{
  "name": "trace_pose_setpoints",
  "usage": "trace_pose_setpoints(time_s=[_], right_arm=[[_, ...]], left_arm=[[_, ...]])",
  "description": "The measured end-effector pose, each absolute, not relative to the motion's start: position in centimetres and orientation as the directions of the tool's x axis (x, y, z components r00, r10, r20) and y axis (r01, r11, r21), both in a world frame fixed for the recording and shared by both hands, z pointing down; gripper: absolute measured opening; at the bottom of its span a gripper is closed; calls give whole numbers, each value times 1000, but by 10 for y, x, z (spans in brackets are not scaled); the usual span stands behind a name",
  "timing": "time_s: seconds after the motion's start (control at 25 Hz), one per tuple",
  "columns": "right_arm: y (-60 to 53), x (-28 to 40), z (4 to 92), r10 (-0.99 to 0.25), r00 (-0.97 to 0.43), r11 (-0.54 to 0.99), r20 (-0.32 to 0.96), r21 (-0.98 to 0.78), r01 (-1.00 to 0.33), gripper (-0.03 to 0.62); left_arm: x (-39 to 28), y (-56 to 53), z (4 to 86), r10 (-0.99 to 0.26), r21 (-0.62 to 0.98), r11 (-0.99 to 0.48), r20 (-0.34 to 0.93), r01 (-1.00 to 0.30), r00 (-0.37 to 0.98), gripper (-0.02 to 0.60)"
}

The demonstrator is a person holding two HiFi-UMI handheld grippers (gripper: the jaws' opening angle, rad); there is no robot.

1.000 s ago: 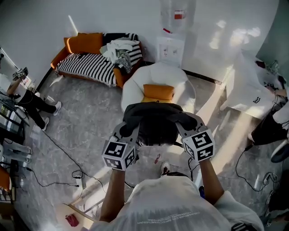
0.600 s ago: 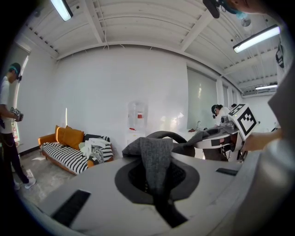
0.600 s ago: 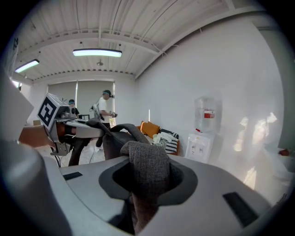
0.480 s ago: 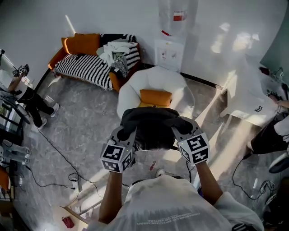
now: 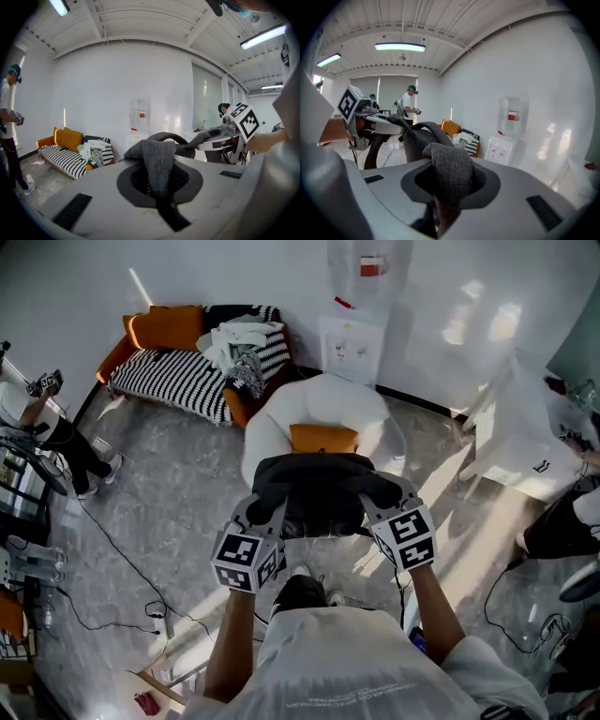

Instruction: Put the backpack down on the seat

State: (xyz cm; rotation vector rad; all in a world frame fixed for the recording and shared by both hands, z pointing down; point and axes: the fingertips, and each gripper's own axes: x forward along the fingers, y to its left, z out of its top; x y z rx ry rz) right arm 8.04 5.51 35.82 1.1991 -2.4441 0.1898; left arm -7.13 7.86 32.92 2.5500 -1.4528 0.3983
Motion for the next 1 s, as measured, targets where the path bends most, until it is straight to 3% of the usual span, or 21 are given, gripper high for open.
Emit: trace_pose_setpoints(time_s=[1.0], right_arm=[[-81,40,431,-704,-449,525,551,-22,-851,98]], left_arm=[[-112,-85,404,-682,152,-617,386,-772,621,9]])
